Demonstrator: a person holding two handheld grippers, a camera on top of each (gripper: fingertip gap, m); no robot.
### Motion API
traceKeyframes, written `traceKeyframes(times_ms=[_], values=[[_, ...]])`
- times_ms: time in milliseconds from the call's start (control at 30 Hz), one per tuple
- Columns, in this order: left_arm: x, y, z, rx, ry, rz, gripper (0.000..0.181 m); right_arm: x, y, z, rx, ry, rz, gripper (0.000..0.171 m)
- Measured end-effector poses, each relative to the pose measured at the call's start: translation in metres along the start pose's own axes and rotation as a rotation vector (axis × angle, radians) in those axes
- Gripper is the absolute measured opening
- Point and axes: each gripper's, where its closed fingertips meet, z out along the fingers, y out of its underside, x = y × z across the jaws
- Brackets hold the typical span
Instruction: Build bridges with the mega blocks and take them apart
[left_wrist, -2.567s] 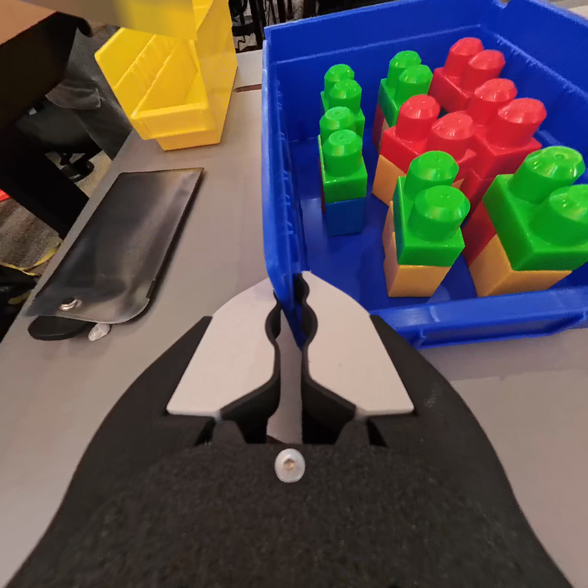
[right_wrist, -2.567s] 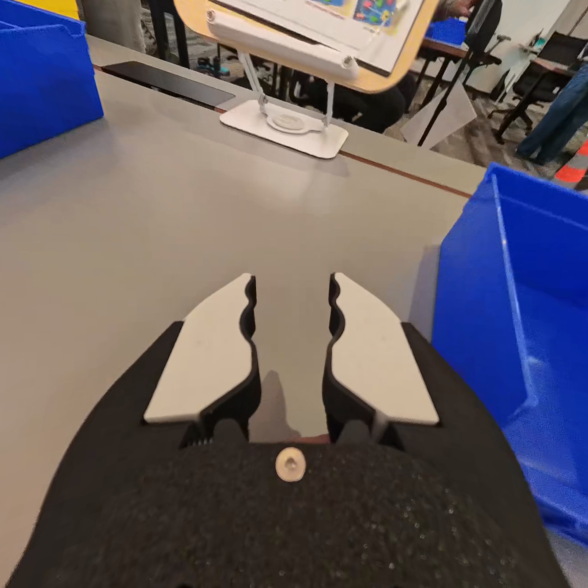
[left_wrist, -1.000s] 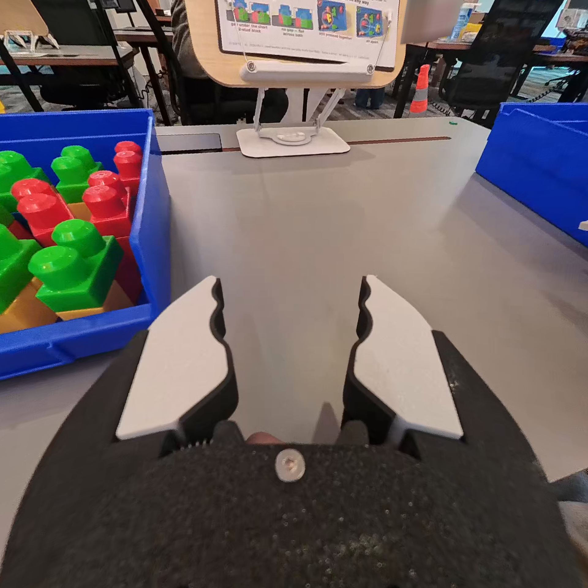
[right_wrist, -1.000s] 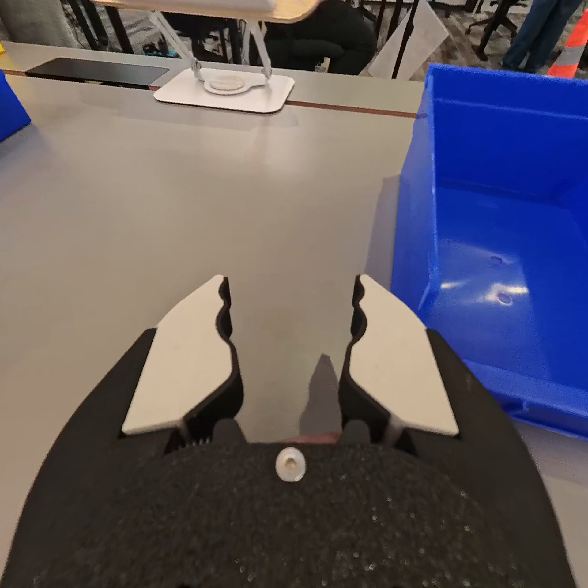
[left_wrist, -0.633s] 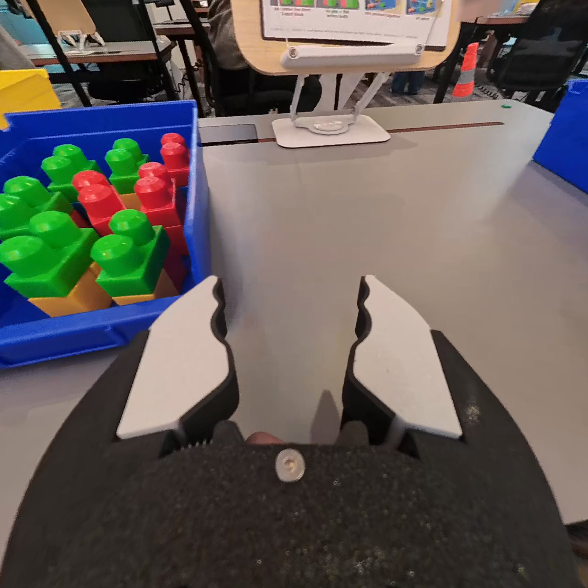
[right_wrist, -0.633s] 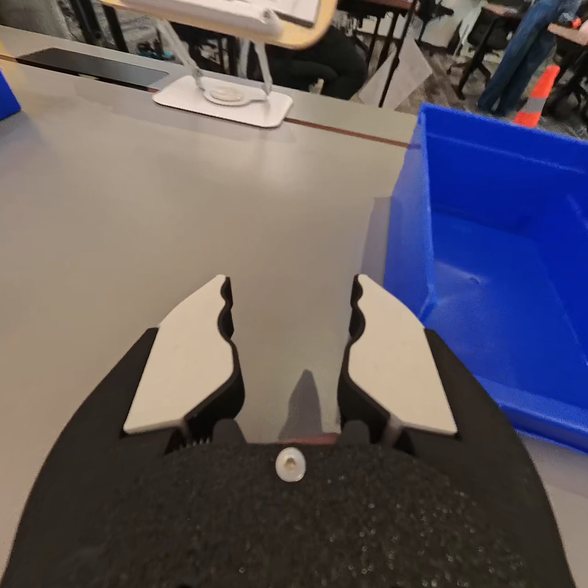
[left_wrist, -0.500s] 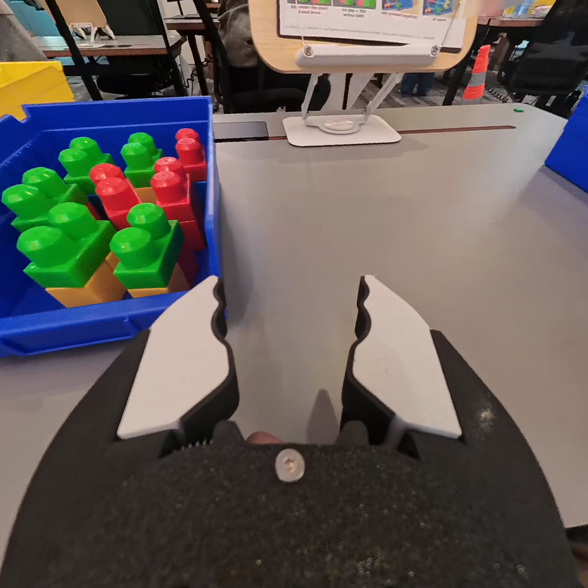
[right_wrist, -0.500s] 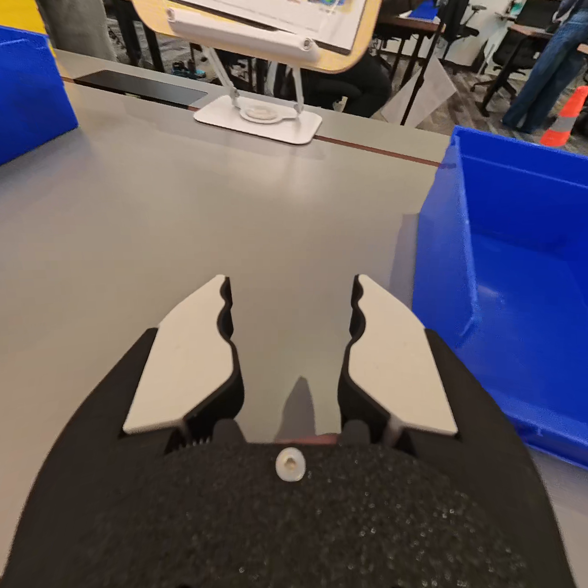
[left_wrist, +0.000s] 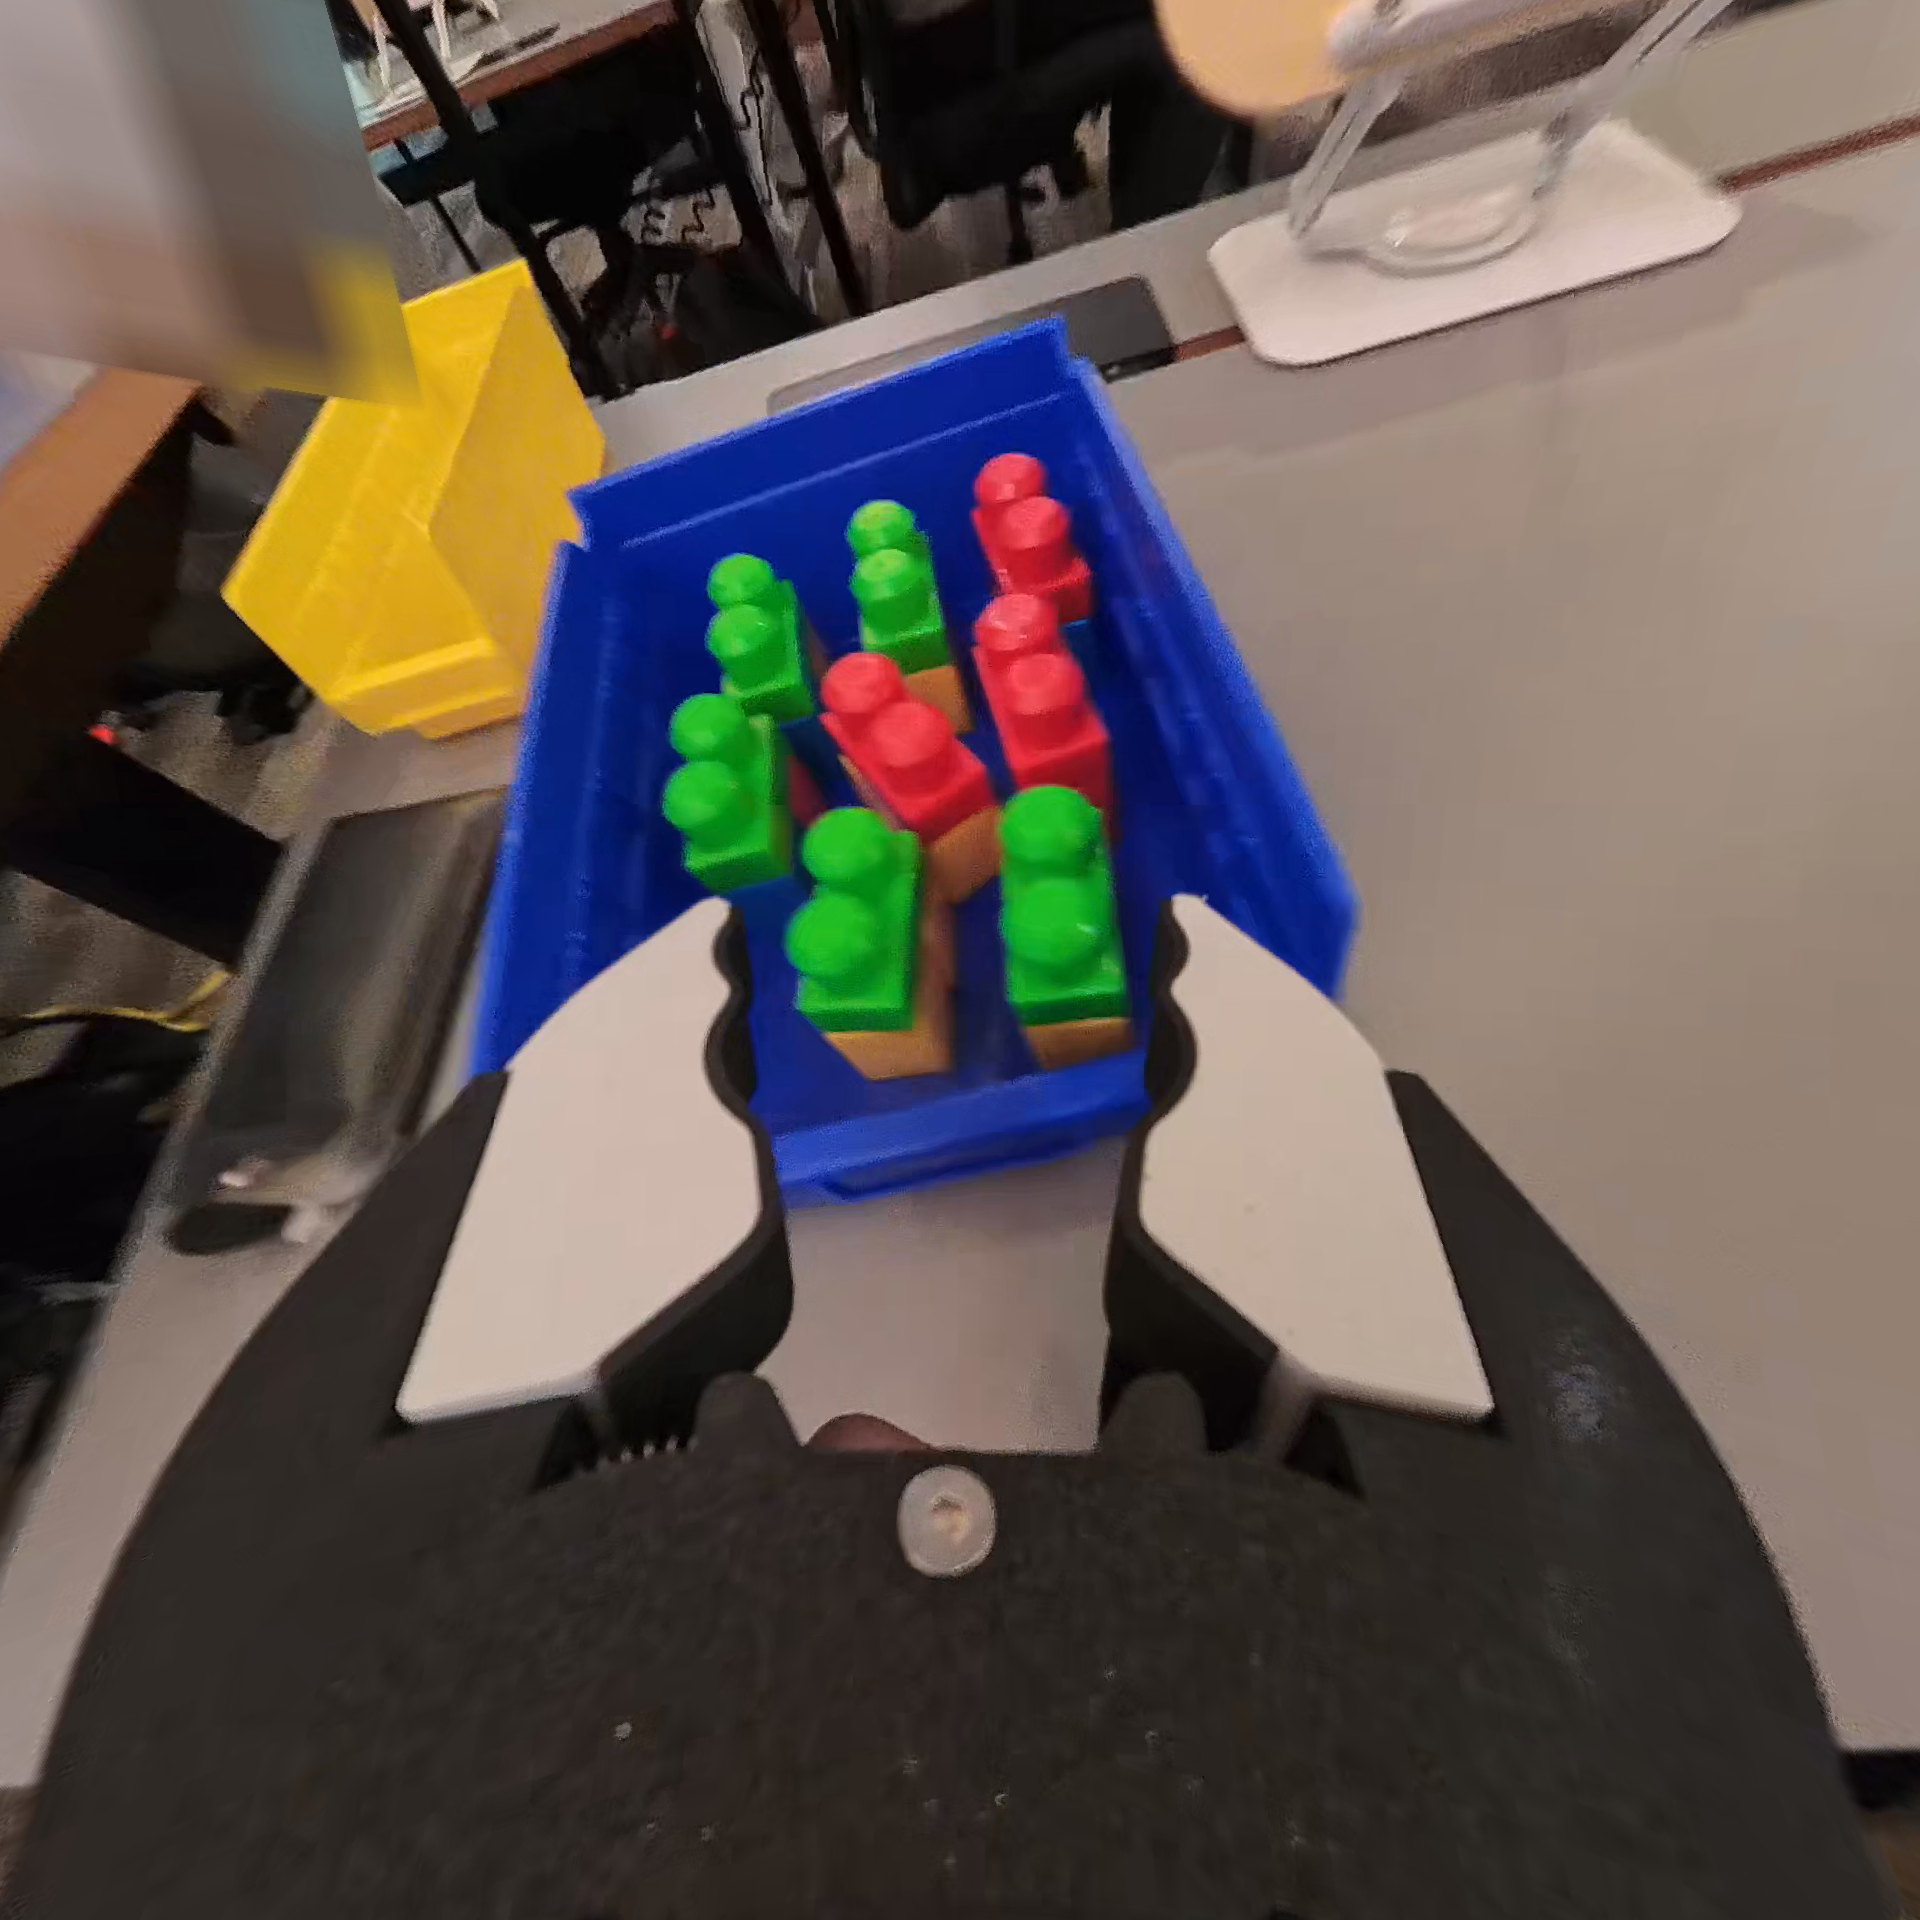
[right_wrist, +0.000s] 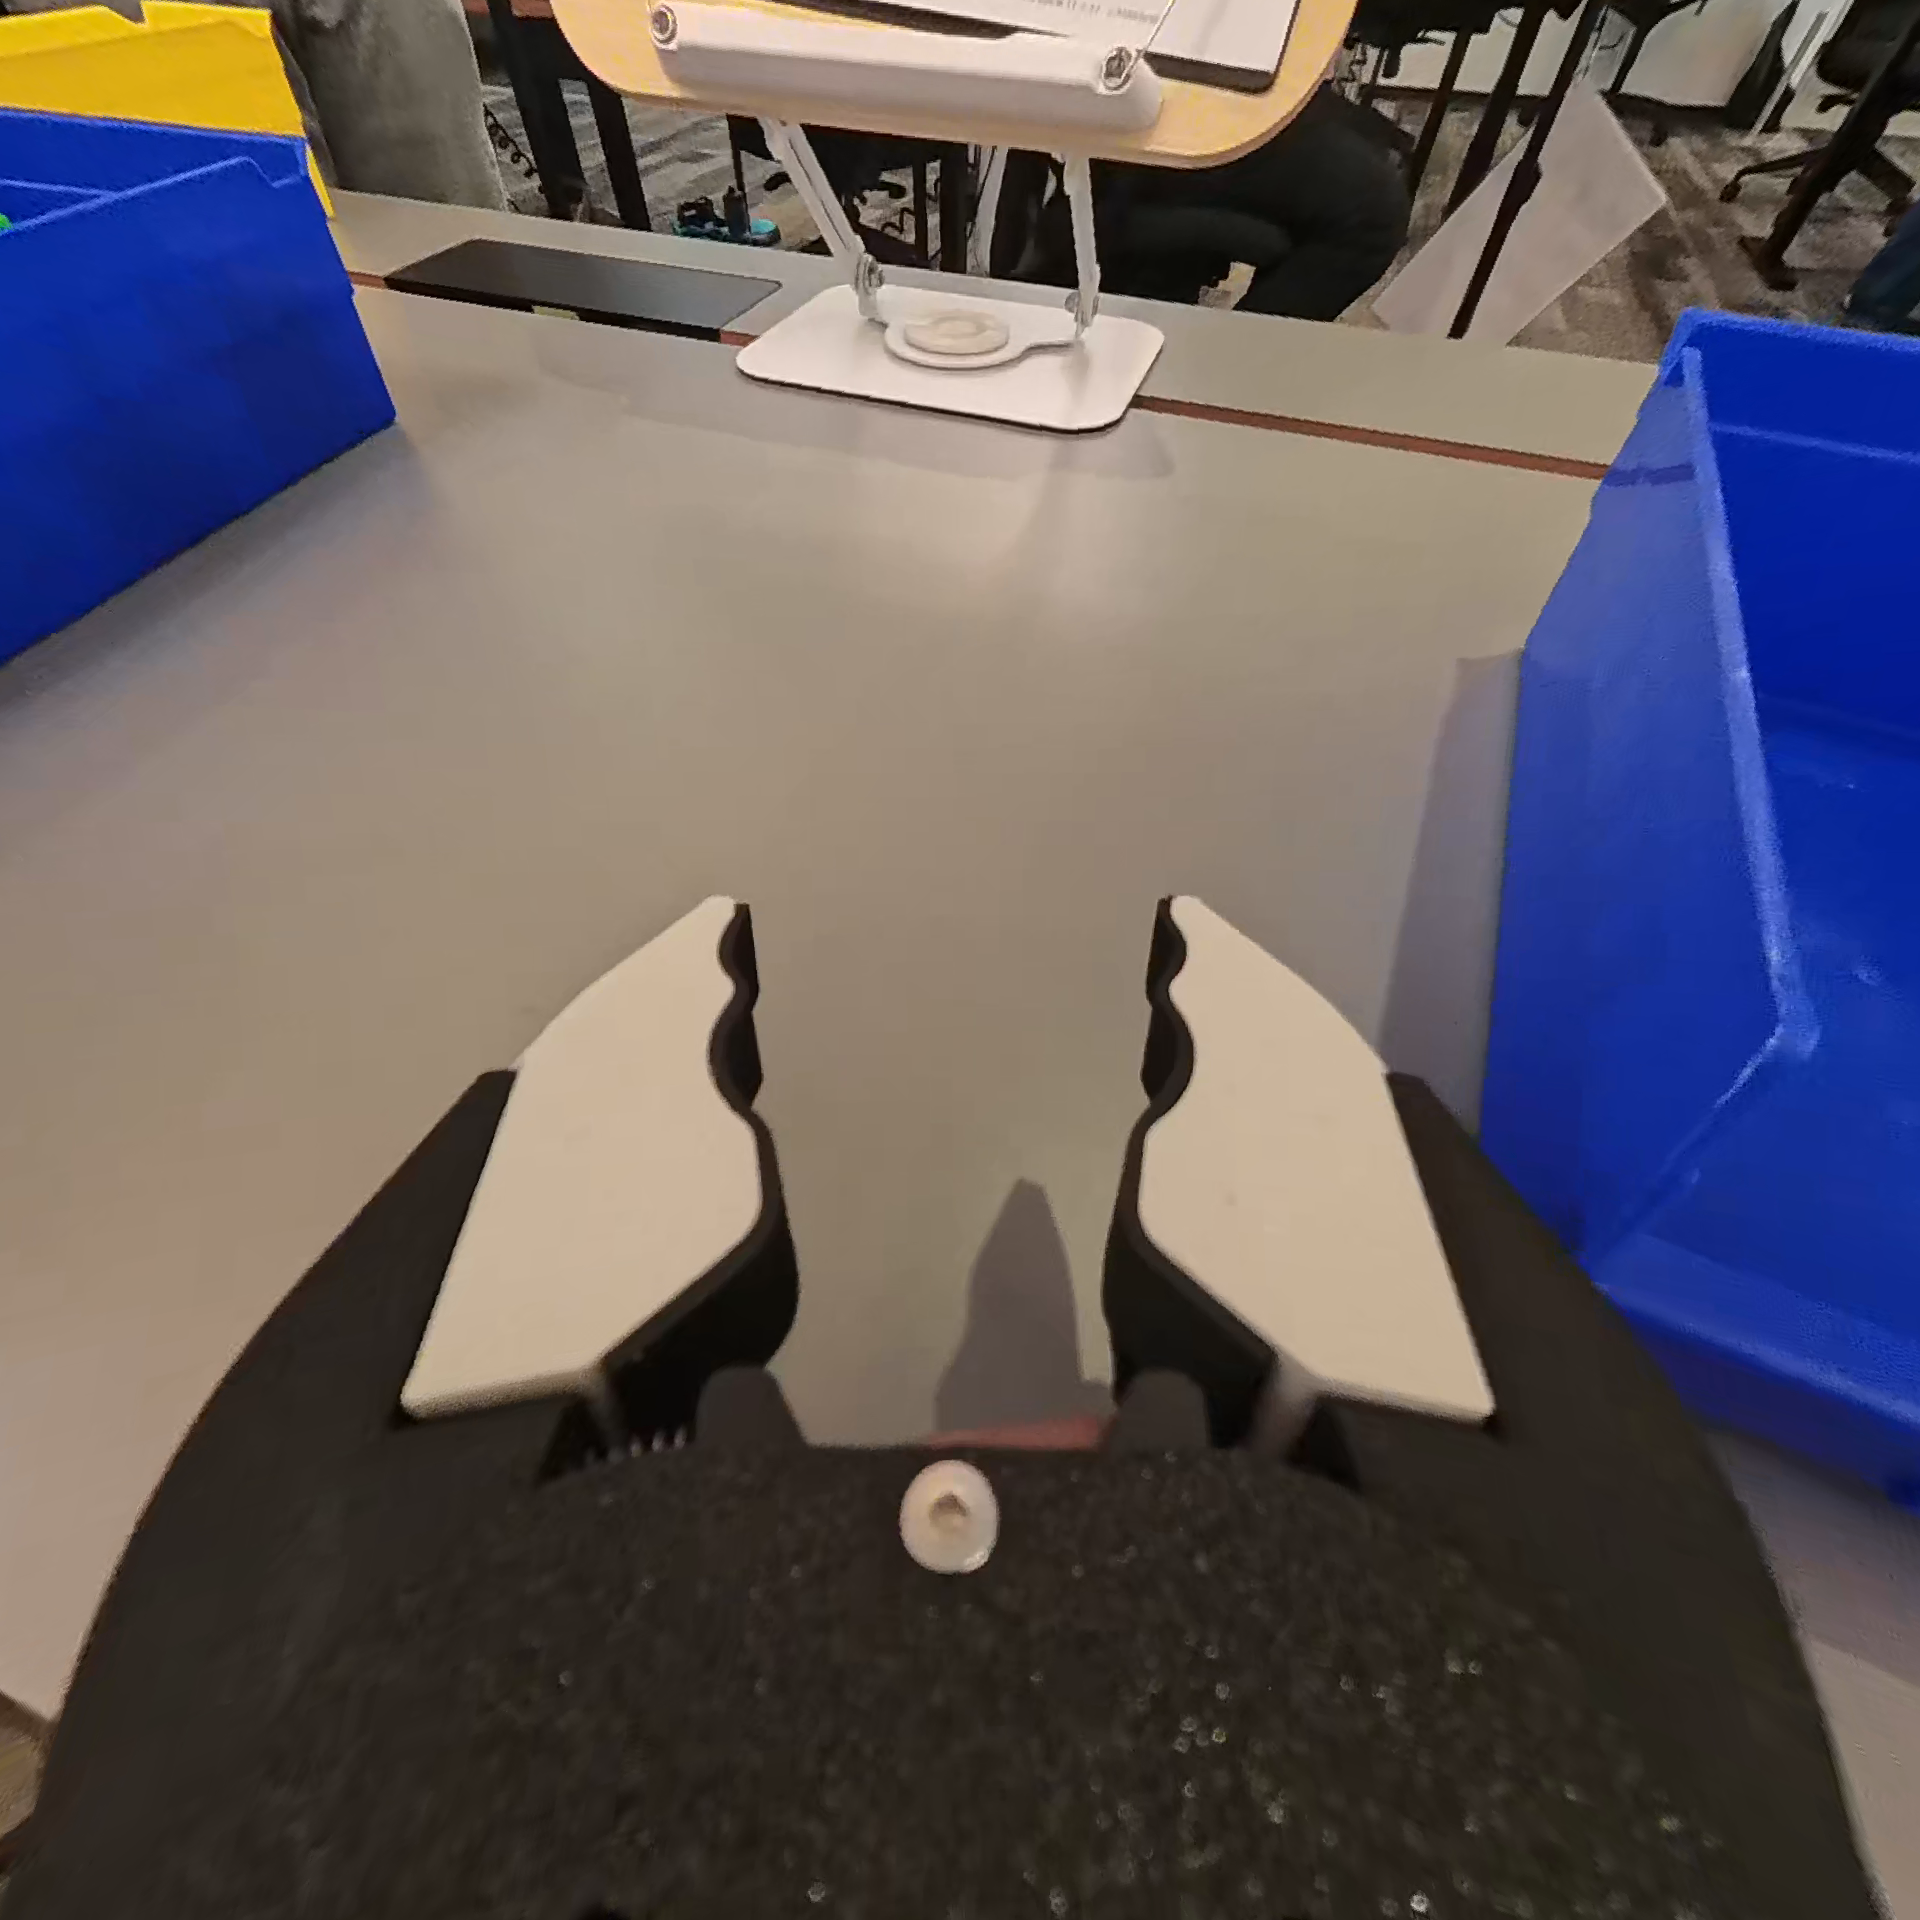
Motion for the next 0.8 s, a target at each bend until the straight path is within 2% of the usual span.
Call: traceKeyframes(times_ms=[133, 300, 467, 733, 800], values=[[-0.034, 0.003, 0.031, -0.205, 0.032, 0.108, 0.072, 0.001, 0.003, 0.001, -0.007, -0.021, 0.023, 0.072], [-0.029, 0.032, 0.070, -0.480, 0.179, 0.142, 0.070, 0.007, 0.006, 0.003, -0.019, -0.036, 0.055, 0.072], [-0.026, 0.056, 0.096, -0.662, 0.216, 0.121, 0.066, 0.014, 0.005, 0.002, -0.013, -0.036, 0.076, 0.071], [-0.032, 0.069, 0.106, -0.754, 0.225, 0.066, 0.051, 0.020, 0.010, 0.003, -0.029, -0.042, 0.096, 0.070], [-0.029, 0.076, 0.104, -0.792, 0.260, 0.037, 0.036, 0.020, 0.011, 0.004, -0.034, -0.048, 0.098, 0.070]])
